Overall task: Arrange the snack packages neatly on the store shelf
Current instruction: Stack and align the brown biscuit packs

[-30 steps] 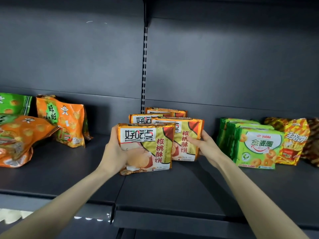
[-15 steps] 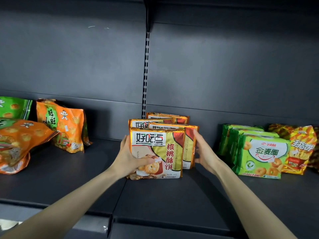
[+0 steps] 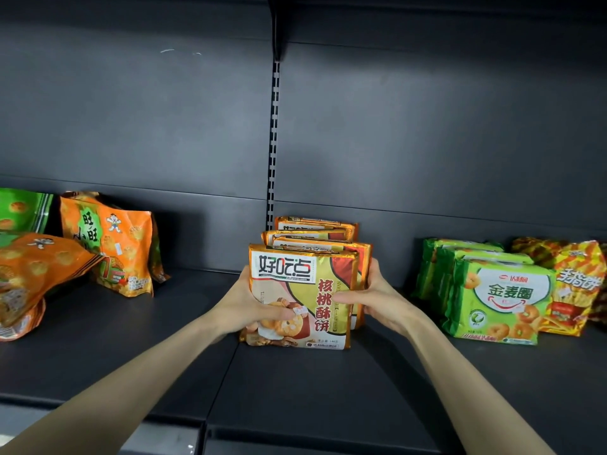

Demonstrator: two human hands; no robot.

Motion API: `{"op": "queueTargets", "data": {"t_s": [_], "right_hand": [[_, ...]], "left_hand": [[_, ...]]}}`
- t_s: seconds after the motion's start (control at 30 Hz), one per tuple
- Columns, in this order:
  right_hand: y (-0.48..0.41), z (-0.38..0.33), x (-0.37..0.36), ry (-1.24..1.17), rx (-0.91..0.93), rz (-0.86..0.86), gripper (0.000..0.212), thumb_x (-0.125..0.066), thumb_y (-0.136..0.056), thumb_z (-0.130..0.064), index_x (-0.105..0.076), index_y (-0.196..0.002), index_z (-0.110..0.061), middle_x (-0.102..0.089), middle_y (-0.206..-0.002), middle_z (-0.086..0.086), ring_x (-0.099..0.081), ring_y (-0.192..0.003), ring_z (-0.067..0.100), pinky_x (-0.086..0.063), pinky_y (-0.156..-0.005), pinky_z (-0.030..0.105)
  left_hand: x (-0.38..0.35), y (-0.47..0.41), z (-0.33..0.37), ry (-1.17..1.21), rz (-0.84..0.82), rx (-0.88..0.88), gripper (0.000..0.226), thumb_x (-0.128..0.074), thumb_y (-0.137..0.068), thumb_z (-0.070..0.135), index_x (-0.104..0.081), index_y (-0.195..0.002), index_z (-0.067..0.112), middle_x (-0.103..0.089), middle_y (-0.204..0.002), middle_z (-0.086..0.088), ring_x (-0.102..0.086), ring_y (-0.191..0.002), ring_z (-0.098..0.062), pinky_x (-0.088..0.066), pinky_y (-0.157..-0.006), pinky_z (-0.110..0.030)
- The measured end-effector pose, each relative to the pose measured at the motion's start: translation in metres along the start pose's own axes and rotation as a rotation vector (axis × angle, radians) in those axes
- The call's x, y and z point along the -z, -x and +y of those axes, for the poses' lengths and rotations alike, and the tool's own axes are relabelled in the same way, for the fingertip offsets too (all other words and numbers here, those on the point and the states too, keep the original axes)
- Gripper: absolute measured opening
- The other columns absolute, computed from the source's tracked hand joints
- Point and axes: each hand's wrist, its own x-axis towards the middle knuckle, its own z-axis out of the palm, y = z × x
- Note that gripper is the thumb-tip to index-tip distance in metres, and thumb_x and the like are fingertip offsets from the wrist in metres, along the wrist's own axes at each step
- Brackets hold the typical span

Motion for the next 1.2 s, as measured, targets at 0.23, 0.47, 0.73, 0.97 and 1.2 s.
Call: {"op": "queueTargets", "data": {"t_s": [0.23, 0.47, 0.73, 0.97, 1.2], "right_hand": [[-0.004, -0.002, 0.003, 0.054, 0.042, -0.054, 0.1, -0.083, -0.06, -0.011, -0.019, -0.133, -0.035, -0.059, -0.126, -0.002, -0.061, -0.113, 0.014, -0.05, -0.095, 0.036], [-0.008, -0.002, 0.009, 0.121, 0.074, 0.028, 0.097, -0.086, -0.061, -0.014, -0.029, -0.137, -0.031, -0.061, -0.122, -0.006, -0.061, -0.111, 0.013, -0.048, -0.099, 0.042], [-0.012, 0.004, 0.001, 0.165, 0.079, 0.063, 0.099, -0.085, -0.064, -0.015, -0.024, -0.139, -0.032, -0.059, -0.125, -0.007, -0.06, -0.112, 0.011, -0.049, -0.098, 0.042], [-0.008, 0.006, -0.004, 0.141, 0.097, 0.082, 0.093, -0.078, -0.073, -0.018, -0.015, -0.141, -0.032, -0.057, -0.122, -0.015, -0.058, -0.107, 0.002, -0.047, -0.082, 0.017], [-0.009, 0.005, -0.009, 0.08, 0.068, 0.03, 0.072, -0.063, -0.075, -0.051, -0.029, -0.138, -0.041, -0.059, -0.126, -0.018, -0.059, -0.112, 0.005, -0.042, -0.099, 0.032]], "left_hand": [[-0.006, -0.011, 0.0, 0.008, -0.104, 0.042, 0.067, -0.084, -0.065, 0.008, -0.051, -0.122, 0.021, -0.072, -0.108, 0.007, -0.068, -0.1, -0.01, -0.056, -0.082, -0.026], [-0.002, -0.02, 0.001, -0.063, -0.149, 0.04, 0.083, -0.087, -0.059, 0.006, -0.043, -0.126, 0.027, -0.07, -0.11, 0.008, -0.066, -0.102, -0.007, -0.054, -0.086, -0.025], [-0.008, -0.035, -0.007, -0.116, 0.091, -0.066, 0.097, -0.094, -0.047, 0.026, -0.037, -0.124, 0.041, -0.062, -0.117, 0.003, -0.064, -0.106, -0.012, -0.055, -0.089, -0.033], [-0.017, -0.027, -0.014, 0.064, 0.011, 0.01, 0.073, -0.081, -0.067, 0.005, -0.043, -0.128, 0.022, -0.067, -0.111, 0.003, -0.068, -0.096, -0.005, -0.055, -0.07, -0.017], [-0.017, -0.022, -0.011, 0.144, 0.013, 0.049, 0.043, -0.068, -0.082, 0.02, -0.047, -0.119, 0.027, -0.07, -0.098, 0.01, -0.069, -0.081, 0.002, -0.052, -0.06, -0.01]]}}
